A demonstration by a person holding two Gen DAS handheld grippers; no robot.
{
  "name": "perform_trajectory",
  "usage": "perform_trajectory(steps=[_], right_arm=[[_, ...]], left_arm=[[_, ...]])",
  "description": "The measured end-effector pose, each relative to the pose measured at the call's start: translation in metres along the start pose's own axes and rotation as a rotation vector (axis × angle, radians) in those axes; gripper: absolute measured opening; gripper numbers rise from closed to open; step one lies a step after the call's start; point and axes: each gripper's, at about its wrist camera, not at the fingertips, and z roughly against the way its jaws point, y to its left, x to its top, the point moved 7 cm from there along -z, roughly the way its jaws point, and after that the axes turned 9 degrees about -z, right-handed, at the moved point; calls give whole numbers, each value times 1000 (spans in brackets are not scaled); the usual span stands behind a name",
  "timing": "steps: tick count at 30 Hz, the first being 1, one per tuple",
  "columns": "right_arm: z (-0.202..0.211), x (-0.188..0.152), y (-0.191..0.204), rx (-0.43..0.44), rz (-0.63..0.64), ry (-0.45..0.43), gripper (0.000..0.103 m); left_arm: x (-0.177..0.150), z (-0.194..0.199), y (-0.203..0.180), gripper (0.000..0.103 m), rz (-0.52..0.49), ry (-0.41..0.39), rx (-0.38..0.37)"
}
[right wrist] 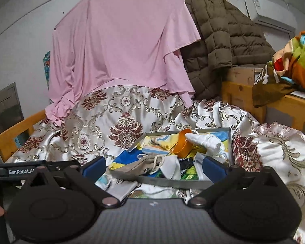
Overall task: Organize soft objects
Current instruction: 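Move both tools back from the tray toward the remaining items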
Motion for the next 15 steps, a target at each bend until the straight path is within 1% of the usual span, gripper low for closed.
perform_trajectory(steps=[3, 8, 12, 15], right_arm=[[19, -12, 8, -9, 9, -7, 103], [48, -29, 17, -51, 21, -40, 103], [63, -48, 21, -76, 33, -28, 103], [73, -64, 22, -110, 46, -30, 103]], left_arm=[[-10, 24, -1, 102, -24, -11, 7], [-30, 60, -3, 102, -72, -30, 6], [-47, 85, -7, 102, -126, -44, 27], [-59, 98, -9, 102, -117, -40, 46]])
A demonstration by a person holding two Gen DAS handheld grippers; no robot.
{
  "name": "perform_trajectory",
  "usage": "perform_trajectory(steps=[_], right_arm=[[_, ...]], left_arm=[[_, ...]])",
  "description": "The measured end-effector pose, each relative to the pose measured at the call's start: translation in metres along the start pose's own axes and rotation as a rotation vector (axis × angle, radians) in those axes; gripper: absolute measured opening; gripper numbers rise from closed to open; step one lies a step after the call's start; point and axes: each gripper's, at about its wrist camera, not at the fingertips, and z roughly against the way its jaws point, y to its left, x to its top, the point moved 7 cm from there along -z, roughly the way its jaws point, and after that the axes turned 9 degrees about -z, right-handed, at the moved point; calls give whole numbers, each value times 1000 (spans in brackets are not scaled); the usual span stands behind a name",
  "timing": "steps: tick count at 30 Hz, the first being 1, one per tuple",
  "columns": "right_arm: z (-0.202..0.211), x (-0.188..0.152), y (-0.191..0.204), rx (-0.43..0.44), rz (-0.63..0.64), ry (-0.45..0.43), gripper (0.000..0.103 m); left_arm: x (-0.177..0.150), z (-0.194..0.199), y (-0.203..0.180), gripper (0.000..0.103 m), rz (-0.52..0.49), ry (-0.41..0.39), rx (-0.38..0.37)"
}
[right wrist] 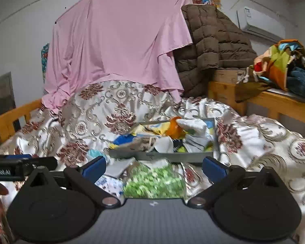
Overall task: Organize soft objects
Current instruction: 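Move both tools back from the tray toward the remaining items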
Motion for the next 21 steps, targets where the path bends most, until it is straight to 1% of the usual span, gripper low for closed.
perform_trajectory(steps=[2, 4, 7, 9, 12, 15, 21], right_arm=[[6, -9, 1, -5, -2, 8, 103], [10, -15, 2, -11, -10, 16, 103], [13, -24, 4, -9, -12, 16, 103], [15, -30, 3, -9, -15, 25, 103], [16, -39, 4, 0, -14, 28, 103], [15, -46, 2, -16, -11, 29, 103], [3, -63, -6, -11, -67, 105, 103]], left_arm=[[-9, 7, 1, 102, 13, -1, 33], [-18, 12, 2, 102, 8, 0, 85], [-26, 15, 2, 102, -39, 30, 152], [-27, 18, 0, 102, -75, 31, 184], [-30, 20, -3, 102, -104, 32, 181], [-34, 17, -3, 102, -115, 72, 201], [-40, 12, 3, 102, -98, 109, 241]])
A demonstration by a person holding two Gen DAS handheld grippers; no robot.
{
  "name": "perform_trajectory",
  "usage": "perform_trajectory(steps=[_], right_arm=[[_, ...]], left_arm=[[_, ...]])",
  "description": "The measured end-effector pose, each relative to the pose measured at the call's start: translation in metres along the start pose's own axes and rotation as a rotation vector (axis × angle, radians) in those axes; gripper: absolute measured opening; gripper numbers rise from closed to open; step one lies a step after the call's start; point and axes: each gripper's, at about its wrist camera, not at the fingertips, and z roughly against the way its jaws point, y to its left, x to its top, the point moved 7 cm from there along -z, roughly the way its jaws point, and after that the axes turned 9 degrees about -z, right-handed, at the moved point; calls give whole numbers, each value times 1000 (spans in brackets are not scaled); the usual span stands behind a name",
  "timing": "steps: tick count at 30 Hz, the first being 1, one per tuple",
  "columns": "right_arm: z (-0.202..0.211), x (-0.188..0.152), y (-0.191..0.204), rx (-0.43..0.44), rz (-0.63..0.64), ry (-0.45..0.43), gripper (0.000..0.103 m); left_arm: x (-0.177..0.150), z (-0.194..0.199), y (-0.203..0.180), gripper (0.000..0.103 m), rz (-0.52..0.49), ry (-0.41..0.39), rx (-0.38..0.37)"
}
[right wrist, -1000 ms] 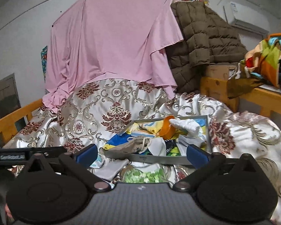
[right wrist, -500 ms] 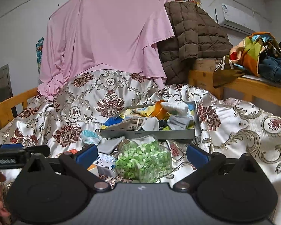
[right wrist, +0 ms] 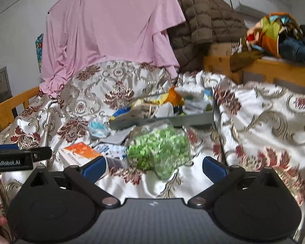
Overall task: Organize soft objects
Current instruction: 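Move both tools back from the tray toward the remaining items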
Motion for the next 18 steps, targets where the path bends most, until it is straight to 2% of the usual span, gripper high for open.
perform_trajectory(steps=[3, 7, 14, 18], right_arm=[[-7, -10, 0, 28, 4, 39, 103], [-13, -20, 5, 38, 41, 64, 103], [-19, -25, 9, 62, 45, 64, 103], [-23, -24, 11, 86, 41, 46, 103]], left_arm=[[-3, -4, 0, 102, -7, 17, 5], [-5, -7, -4, 102, -18, 36, -27], [-6, -11, -4, 102, -19, 58, -26], [-2, -18, 3, 102, -3, 60, 4]])
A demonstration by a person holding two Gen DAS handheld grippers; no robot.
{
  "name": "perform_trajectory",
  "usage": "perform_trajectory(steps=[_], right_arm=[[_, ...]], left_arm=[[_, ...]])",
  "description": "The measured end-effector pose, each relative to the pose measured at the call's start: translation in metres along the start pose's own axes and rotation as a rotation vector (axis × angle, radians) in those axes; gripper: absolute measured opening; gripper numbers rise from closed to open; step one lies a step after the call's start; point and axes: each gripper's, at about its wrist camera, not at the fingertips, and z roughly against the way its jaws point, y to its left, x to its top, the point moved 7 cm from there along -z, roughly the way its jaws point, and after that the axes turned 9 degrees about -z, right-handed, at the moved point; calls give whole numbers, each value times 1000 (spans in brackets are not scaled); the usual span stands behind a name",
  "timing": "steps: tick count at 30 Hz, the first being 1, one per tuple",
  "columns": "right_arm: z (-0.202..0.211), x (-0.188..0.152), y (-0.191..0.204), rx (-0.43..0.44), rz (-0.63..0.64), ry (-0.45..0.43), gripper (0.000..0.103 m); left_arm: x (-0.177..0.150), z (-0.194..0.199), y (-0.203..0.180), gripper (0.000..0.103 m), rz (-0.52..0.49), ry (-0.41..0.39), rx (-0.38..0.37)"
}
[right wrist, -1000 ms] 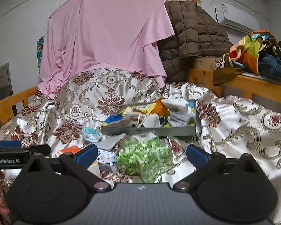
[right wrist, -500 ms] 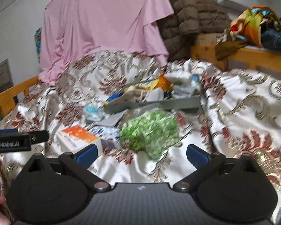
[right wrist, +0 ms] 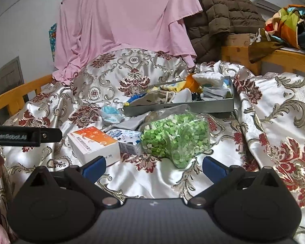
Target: Organize soft objects
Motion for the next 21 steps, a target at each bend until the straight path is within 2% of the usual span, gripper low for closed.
perform_trajectory(steps=[9, 15, 21], right_arm=[[-12, 2, 10, 64, 36, -40, 103], [-24, 7, 17, 98, 77, -20, 103], [-36, 11, 18, 99, 87, -1, 103]], left_arm=[[7, -22, 24, 102, 130, 39, 14], [7, -44, 32, 102, 208, 77, -26], [28, -73, 35, 102, 175, 41, -69]])
